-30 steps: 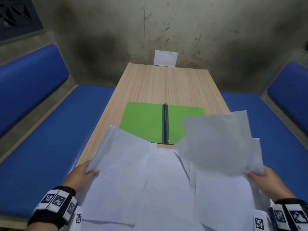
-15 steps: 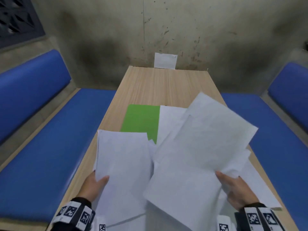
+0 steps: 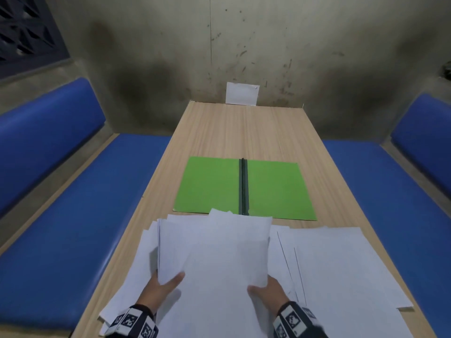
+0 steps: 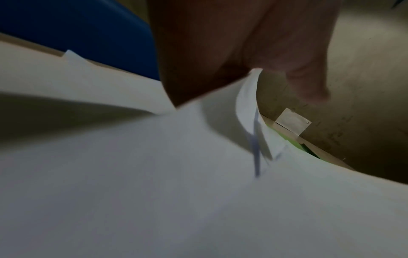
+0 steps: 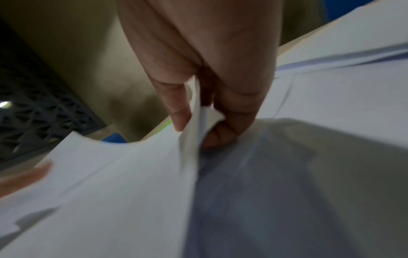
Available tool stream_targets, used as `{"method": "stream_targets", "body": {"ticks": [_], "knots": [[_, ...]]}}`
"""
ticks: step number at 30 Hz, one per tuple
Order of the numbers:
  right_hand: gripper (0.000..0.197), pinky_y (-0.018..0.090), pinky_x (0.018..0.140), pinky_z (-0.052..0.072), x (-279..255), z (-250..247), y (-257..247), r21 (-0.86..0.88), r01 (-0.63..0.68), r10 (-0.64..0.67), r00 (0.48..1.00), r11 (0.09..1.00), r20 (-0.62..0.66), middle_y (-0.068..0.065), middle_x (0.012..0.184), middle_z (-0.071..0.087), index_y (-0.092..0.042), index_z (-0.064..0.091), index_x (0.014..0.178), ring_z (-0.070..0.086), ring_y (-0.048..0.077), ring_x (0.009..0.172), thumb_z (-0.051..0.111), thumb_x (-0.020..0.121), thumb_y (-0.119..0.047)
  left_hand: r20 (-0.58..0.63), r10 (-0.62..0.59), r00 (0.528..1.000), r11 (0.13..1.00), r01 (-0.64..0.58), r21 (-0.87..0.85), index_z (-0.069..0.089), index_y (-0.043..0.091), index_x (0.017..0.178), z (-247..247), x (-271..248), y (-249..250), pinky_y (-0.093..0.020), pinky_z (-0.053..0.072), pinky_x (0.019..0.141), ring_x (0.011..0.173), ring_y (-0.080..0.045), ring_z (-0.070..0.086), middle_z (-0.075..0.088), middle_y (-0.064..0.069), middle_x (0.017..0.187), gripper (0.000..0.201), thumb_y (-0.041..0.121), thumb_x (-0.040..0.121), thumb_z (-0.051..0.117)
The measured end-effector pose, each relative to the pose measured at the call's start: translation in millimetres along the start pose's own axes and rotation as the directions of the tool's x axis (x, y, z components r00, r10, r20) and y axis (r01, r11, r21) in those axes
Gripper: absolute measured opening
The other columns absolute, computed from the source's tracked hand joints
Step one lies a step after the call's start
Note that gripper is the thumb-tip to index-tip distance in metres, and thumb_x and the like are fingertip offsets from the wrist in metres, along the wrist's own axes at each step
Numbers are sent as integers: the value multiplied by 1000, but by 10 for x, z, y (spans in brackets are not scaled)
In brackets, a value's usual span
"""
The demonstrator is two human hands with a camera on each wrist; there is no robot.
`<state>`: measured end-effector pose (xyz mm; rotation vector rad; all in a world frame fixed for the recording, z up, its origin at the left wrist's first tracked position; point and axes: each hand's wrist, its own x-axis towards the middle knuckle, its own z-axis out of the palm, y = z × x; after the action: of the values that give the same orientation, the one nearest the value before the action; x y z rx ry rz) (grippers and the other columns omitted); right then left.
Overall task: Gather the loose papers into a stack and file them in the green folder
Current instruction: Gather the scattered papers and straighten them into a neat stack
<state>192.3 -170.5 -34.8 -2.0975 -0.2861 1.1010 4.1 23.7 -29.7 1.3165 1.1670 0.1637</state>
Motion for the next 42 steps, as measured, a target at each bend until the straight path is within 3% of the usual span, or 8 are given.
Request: {"method": "stream_targets", "body": {"ticks": [6,12,17,22,29,33,35,42], "knots": [[44,21,82,44,26,262,-70,-145,67,-63,998,987,29,8,120,62,-9,53,122,58,21,105,59,80,-19,22,-58,998,982,53,180,55,-6,119,19,74,-176,-37,45,94,94,-28,60,64,-16,100,52,7,73,75],[61,36,99,42,85,22,-41,-360,62,-154,961,931,-232,5,123,51,-20,48,124,49,21,118,51,78,-60,-51,-37,998,968,49,248,48,-5,126,-40,35,-127,-37,43,95,108,-36,58,61,-25,120,48,10,83,63],[65,39,105,32,173,-348,53,-493,-65,-92,954,868,-287,1,140,44,-22,30,139,40,23,129,54,82,-44,-87,-53,995,985,67,159,49,-2,127,-161,46,-133,-43,42,100,107,-35,58,61,-23,120,48,11,83,63],[55,35,100,42,215,-301,106,-418,12,-110,971,908,-211,4,129,51,-22,46,126,50,20,117,62,76,-41,-80,-73,994,995,78,61,50,-2,126,-202,11,-132,-44,42,100,102,-32,57,61,-19,111,48,11,83,65],[109,36,100,38,318,-269,-23,-142,125,-142,983,982,-118,0,132,49,-19,31,138,44,24,126,77,47,-58,31,-36,999,993,39,-107,53,11,107,-306,-141,47,-42,33,95,101,-24,47,60,-7,102,31,18,81,69],[34,25,77,50,286,-284,-151,199,161,-177,982,967,65,-1,100,62,-14,56,105,61,15,89,72,76,-14,63,-3,998,980,16,-200,64,9,107,-426,-138,54,-43,30,107,107,-26,57,72,-3,102,65,34,50,82],[10,35,83,53,239,-276,-193,233,179,-195,980,956,44,2,87,70,-15,65,86,65,23,85,67,80,-7,56,0,998,975,12,-220,67,11,100,-458,-126,90,-46,28,112,112,-27,57,73,-4,101,44,29,63,81],[10,12,50,47,-66,-574,-353,390,318,-227,938,864,-263,1,77,63,-8,61,92,59,21,77,53,88,-3,-169,87,982,958,-129,-257,63,1,89,-577,-117,173,-36,36,91,90,-25,56,64,-8,92,6,3,84,60]]}}
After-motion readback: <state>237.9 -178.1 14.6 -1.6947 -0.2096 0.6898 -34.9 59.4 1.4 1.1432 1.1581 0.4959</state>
